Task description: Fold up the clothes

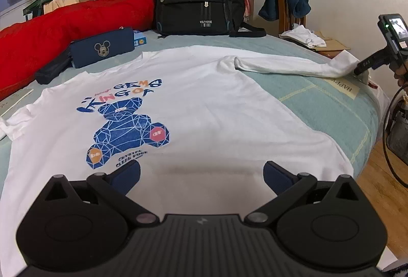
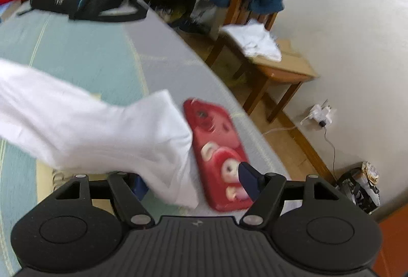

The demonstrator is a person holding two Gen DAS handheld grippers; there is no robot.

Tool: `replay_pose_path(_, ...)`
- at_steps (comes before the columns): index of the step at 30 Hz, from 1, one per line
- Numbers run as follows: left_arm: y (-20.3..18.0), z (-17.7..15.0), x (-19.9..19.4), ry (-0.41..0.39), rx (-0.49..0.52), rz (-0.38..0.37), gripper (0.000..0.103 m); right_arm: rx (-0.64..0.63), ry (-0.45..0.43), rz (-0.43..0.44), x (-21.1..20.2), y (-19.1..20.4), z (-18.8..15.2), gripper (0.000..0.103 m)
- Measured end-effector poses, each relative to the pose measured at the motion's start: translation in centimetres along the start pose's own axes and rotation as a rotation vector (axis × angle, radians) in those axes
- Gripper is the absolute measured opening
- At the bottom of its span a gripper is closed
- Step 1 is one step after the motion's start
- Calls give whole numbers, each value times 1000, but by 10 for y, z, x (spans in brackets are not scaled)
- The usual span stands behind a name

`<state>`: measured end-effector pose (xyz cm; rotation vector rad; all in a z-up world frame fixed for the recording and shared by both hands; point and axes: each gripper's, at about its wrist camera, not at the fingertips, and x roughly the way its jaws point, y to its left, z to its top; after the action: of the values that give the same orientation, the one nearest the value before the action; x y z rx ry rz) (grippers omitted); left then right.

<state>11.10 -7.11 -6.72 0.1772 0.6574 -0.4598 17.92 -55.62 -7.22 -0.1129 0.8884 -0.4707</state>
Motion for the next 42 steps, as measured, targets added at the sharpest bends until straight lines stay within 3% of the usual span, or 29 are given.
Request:
replay_pose_path(4, 3, 0, -3, -10, -7, -9, 102, 17, 47, 107, -10, 1, -15, 83)
replay_pose_path(6, 3, 0, -5, -17, -6, -16, 102, 15, 51, 122, -20, 3, -24, 83)
replay_pose_path(10, 1, -2, -10, -24, -1, -25, 102, 140, -52, 273, -54, -2, -23, 82)
replay_pose_path(13, 0, -5, -16, -26, 4, -17, 102, 160, -185, 413, -76, 17, 4, 65)
replay_pose_path(15, 1, -7, -19, -27, 0, -7, 102, 108, -236, 495, -81, 47, 28, 42)
replay_pose_path(19, 12, -7, -24, -24, -28, 37, 102, -86, -262, 618, -75, 133, 77, 29)
replay_pose_path(24, 32, -5, -23, -9, -76, 89, 102, -201, -202, 694, -37, 222, 134, 10)
replay_pose_path(30, 54, 0, -15, 0, -132, 112, 102, -213, -82, 714, 24, 279, 175, 8)
replay_pose_path(36, 63, 6, 1, 4, -158, 79, 102, -288, -80, 788, 27, 299, 166, 8)
replay_pose_path(42, 59, 5, 14, 25, -132, 53, 102, -436, -145, 785, 9, 311, 133, 14)
